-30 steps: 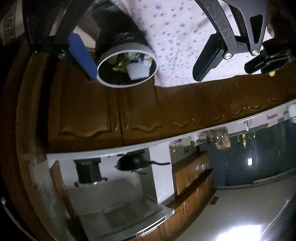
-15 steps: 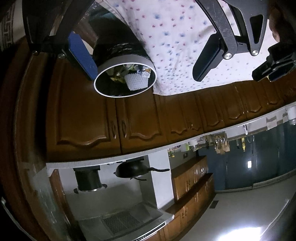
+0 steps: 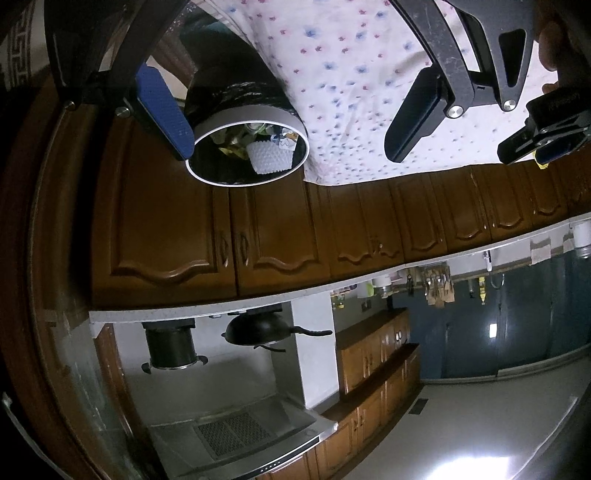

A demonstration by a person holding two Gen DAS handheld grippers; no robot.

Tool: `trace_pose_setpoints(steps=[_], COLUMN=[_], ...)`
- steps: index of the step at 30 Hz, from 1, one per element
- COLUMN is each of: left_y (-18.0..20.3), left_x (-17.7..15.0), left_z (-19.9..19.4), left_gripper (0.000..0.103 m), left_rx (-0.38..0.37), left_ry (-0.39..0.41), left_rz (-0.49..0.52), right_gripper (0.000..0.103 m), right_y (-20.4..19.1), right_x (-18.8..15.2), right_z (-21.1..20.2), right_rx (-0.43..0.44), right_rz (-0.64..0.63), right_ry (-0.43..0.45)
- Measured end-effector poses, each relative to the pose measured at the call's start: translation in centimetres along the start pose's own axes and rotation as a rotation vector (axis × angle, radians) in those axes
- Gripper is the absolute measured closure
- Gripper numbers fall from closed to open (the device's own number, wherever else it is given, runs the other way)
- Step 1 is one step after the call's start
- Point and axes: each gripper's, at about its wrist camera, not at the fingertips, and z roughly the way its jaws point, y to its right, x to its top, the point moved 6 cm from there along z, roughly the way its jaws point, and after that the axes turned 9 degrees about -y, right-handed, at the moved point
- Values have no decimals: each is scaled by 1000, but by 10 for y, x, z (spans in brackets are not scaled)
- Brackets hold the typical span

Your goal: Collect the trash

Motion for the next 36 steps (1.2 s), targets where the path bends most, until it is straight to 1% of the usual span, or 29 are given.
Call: trace_pose_setpoints(steps=[36], left_y=[0], left_x=[-3], left_z=[-3], left_gripper=[0], left_rx=[-13], left_ry=[0], left_rz=[14], right_gripper=[0], right_y=[-4], right_x=[-2], right_z=[-3], right_rx=[8], right_rz=[6], right_ry=[-8])
